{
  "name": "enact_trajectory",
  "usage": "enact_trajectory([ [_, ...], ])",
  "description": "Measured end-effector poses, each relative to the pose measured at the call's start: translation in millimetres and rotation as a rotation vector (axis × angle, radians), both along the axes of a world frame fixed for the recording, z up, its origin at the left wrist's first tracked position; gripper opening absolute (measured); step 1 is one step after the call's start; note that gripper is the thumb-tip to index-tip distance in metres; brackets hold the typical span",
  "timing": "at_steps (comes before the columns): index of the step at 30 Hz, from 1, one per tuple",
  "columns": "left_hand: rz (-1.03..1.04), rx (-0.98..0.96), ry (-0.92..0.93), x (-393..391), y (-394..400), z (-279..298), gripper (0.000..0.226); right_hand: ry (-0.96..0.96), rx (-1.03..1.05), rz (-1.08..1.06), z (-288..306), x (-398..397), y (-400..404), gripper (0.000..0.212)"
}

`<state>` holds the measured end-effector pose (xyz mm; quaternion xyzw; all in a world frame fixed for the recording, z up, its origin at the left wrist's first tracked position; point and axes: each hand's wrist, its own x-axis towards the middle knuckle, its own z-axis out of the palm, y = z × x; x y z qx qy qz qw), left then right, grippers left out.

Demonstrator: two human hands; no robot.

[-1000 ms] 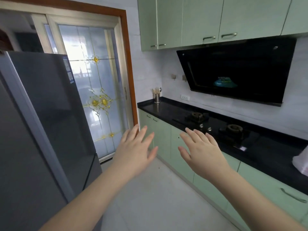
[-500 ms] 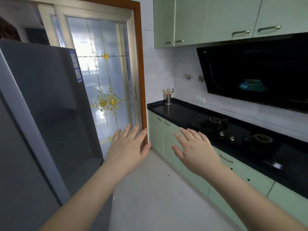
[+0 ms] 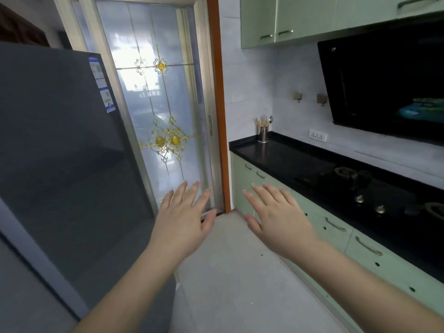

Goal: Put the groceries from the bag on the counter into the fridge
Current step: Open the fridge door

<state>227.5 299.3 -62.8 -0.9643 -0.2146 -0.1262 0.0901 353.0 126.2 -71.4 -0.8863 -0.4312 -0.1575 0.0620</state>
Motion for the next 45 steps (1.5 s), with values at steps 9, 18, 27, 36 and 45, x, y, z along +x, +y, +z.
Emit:
enact_trajectory([
  [9,0.236,0.021,0.042,62.9,24.0,-4.0,0.078,0.110,0.021,0.231,-14.7,97.9,68.2,0.056],
  [18,0.553,-0.037,0.097,24.8,52.6,-16.7,0.065,0.133,-0.022,0.567,-23.8,98.7,156.7,0.056],
  [27,0.853,-0.059,0.029,-43.8,83.3,-15.8,0.064,0.111,-0.019,0.829,-31.2,31.9,251.7,0.065],
  [36,0.932,0.072,-0.133,-84.6,109.5,-13.7,0.058,0.006,-0.005,1.044,-22.6,-19.1,314.0,0.060],
  [45,1.173,0.173,-0.096,-98.9,109.7,-22.8,0.054,0.035,0.031,1.284,-26.7,-41.1,359.4,0.059],
])
